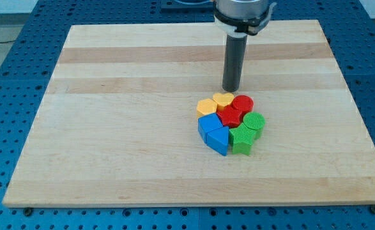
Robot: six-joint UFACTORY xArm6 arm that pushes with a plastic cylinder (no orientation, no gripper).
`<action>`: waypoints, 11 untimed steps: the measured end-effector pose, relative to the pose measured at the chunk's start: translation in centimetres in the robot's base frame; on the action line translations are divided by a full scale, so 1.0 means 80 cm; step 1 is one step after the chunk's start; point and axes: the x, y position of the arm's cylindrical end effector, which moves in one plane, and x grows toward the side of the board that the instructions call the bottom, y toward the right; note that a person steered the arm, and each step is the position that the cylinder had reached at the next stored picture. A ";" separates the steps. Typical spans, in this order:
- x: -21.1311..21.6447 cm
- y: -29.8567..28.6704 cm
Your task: Separate the yellow blocks from the group of blocks
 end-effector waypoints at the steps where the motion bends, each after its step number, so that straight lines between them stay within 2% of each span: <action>1: 0.007 0.000; 3: 0.010 0.039; 5: 0.042 0.020; 11: 0.091 -0.128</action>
